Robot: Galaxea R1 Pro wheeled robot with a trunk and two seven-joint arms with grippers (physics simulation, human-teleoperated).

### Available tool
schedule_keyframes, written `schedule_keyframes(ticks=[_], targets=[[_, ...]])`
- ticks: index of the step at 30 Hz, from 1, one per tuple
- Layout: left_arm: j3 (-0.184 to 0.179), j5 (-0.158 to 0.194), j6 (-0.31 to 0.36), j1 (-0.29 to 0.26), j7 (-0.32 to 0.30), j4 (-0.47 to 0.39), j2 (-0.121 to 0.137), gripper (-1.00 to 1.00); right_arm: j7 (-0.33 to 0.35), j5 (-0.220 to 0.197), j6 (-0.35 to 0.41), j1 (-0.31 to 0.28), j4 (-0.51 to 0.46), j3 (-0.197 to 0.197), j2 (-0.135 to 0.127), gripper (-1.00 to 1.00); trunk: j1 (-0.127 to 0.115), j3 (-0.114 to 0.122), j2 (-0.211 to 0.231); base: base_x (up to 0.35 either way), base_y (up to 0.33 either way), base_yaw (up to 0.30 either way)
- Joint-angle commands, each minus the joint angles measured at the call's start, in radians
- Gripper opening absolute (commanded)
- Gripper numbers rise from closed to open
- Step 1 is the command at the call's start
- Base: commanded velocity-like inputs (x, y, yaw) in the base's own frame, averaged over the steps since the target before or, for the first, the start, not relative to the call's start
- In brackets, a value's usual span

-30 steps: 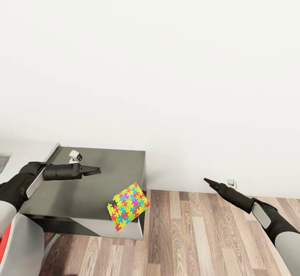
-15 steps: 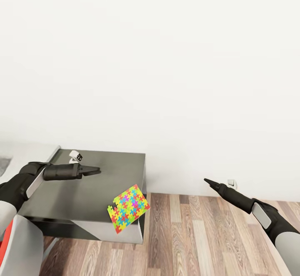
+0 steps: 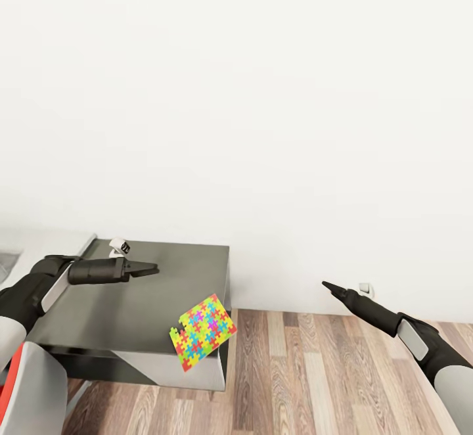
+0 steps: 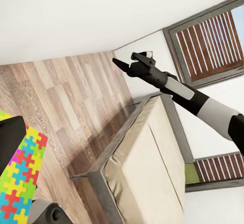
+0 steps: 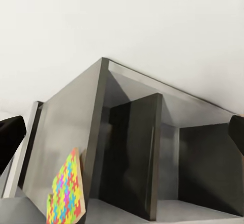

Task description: Put all the toys in the child's room - the three board games (two on the bed and one on the table), the two jigsaw puzzles on the table, and the tennis ball on the table - inside the toy box on the table in the child's room.

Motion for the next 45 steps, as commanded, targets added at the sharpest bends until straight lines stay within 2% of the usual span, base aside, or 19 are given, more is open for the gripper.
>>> schedule_keyframes(ticks=[1, 20, 45], targets=[[-0.005, 0.005, 0.011, -0.001, -0.002, 0.0, 0.001, 1.0, 0.002, -0.006, 0.009, -0.001, 0.0, -0.001, 0.0, 1.0, 0.001, 0.0, -0.002, 0.0, 0.0, 0.0], [-0.004, 0.004, 0.01, -0.001, 0.0, 0.0, -0.001, 1.0, 0.002, -0.006, 0.009, -0.001, 0.0, -0.002, 0.001, 1.0, 0.001, 0.031, -0.002, 0.0, 0.0, 0.002], [-0.005, 0.002, 0.01, -0.001, 0.001, 0.0, -0.01, 1.0, 0.002, -0.006, 0.009, -0.001, 0.001, -0.002, -0.001, 1.0, 0.001, 0.073, -0.002, 0.0, 0.0, 0.058]])
